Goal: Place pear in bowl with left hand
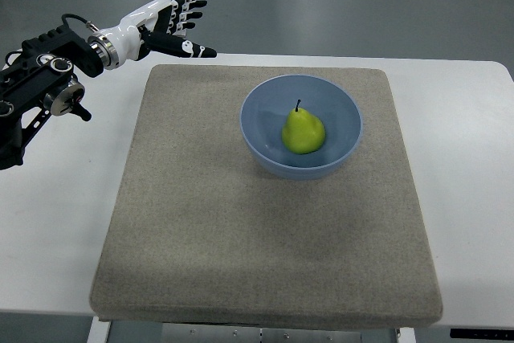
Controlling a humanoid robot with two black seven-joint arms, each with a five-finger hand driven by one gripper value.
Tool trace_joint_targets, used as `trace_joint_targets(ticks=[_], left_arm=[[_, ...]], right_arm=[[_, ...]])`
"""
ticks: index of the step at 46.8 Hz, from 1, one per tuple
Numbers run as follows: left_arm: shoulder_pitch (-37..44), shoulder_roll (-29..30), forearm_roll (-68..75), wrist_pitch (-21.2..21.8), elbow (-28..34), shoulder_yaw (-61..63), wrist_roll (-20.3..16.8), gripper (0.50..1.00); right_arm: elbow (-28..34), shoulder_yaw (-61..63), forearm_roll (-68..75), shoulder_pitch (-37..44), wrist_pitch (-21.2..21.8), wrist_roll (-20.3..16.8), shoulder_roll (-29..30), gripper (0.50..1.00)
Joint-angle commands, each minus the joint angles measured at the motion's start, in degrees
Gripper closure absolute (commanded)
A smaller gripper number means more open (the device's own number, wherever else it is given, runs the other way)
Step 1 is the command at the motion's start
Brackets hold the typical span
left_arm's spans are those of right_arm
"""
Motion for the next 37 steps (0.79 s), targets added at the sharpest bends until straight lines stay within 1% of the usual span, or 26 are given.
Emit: trace_joint_targets(ticks=[1,5,8,10,16,18,23,27,31,35,37], left_arm=[[0.6,0.1,-5.0,-0.4,2.7,0.1,0.0,0.506],[0.7,0.1,-10.3,-0.9,5.3,0.2,0.0,0.506],[0.7,0.1,-14.8,-2.7,7.0,0.5,0.0,0.504],[0.8,0.1,-17.5,-5.0,8.0,0.5,0.0,0.504],[1.3,0.0,-26.5,-15.2,12.7,0.4,0.1,0.504],[1.9,-0.3,-30.1,-18.0,14.1,0.3,0.2,0.504],[2.7,-0.1,-35.3,-22.3,15.5,0.8,0.3,0.504],[4.0,-0.2,-35.7,-24.3,15.7,0.3,1.0,0.504],[4.4,-0.1,-36.4,-24.3,15.7,0.1,1.5,0.504],[4.8,0.0,-40.0,-24.3,15.7,0.2,1.8,0.504],[5.0,0.1,-42.1,-24.3,15.7,0.2,2.9,0.504]], right_arm=[[0.0,0.0,0.0,0.0,0.0,0.0,0.0,0.574],[0.0,0.0,0.0,0.0,0.0,0.0,0.0,0.574],[0.0,0.1,0.0,0.0,0.0,0.0,0.0,0.574],[0.0,0.0,0.0,0.0,0.0,0.0,0.0,0.574],[0.0,0.0,0.0,0.0,0.0,0.0,0.0,0.574],[0.0,0.0,0.0,0.0,0.0,0.0,0.0,0.574],[0.0,0.1,0.0,0.0,0.0,0.0,0.0,0.574],[0.0,0.2,0.3,0.0,0.1,0.0,0.0,0.574],[0.1,-0.2,0.2,-0.1,0.4,0.0,0.0,0.574],[0.0,0.2,0.3,-0.1,0.5,0.0,0.0,0.574],[0.0,0.2,0.3,-0.1,0.5,0.0,0.0,0.574]])
